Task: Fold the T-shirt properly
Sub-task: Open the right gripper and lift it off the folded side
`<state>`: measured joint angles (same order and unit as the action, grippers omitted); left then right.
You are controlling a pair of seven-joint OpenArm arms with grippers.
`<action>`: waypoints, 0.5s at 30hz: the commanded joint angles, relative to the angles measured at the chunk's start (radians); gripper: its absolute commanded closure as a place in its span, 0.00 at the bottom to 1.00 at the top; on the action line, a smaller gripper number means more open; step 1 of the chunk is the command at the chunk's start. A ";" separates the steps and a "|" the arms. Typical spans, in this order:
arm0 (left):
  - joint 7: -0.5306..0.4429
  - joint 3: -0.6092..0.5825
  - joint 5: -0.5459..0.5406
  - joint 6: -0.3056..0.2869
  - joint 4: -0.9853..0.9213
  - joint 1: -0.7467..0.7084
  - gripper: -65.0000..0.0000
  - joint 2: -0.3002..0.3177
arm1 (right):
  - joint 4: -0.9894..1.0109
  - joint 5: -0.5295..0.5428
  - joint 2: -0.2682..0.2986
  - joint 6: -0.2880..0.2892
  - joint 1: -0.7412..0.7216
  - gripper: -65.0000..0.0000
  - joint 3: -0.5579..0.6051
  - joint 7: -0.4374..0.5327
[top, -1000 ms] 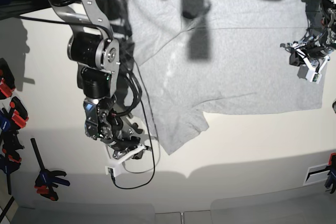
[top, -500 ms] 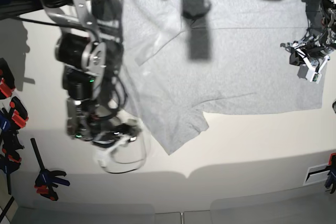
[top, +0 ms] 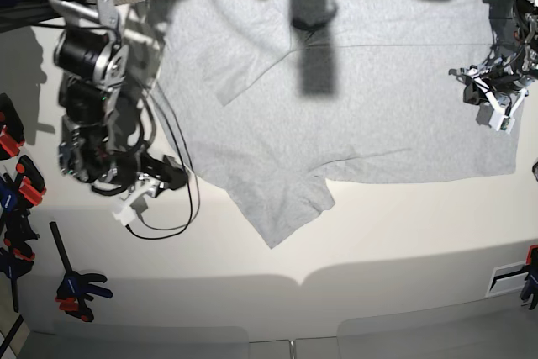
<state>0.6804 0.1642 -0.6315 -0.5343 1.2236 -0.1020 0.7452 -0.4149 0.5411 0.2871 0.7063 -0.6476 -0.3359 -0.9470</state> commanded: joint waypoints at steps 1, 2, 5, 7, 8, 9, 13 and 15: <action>-0.015 0.010 -0.012 -0.004 0.011 0.013 1.00 0.028 | -0.010 -0.056 -0.008 -0.008 -0.014 0.57 0.002 0.008; -0.015 0.010 -0.013 -0.004 0.011 0.013 1.00 0.028 | -0.010 -0.078 -0.023 -0.008 -0.001 0.57 0.003 0.028; -0.015 0.010 -0.013 -0.005 0.011 0.013 1.00 0.028 | -0.010 -0.093 -0.062 -0.008 0.026 0.57 0.003 0.050; -0.016 0.010 -0.013 -0.004 0.011 0.013 1.00 0.028 | -0.010 -0.093 -0.084 -0.008 0.034 0.57 0.003 0.047; -0.016 0.010 -0.013 -0.004 0.011 0.013 1.00 0.028 | -0.010 -0.093 -0.092 -0.008 0.034 0.57 0.003 0.044; -0.016 0.010 -0.013 -0.004 0.011 0.013 1.00 0.028 | -0.010 -0.093 -0.099 -0.008 0.034 0.57 0.003 0.039; -0.016 0.010 -0.013 -0.004 0.011 0.013 1.00 0.028 | -0.010 -0.093 -0.116 -0.008 0.034 0.57 0.003 0.003; -0.016 0.010 -0.013 -0.004 0.011 0.013 1.00 0.028 | -0.010 -0.093 -0.115 -0.008 0.034 0.60 0.003 -0.016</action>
<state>0.6800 0.1642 -0.6312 -0.5343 1.2236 -0.1020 0.7452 -0.4267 0.5129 0.1684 0.7185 -0.6098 -0.3367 -0.9081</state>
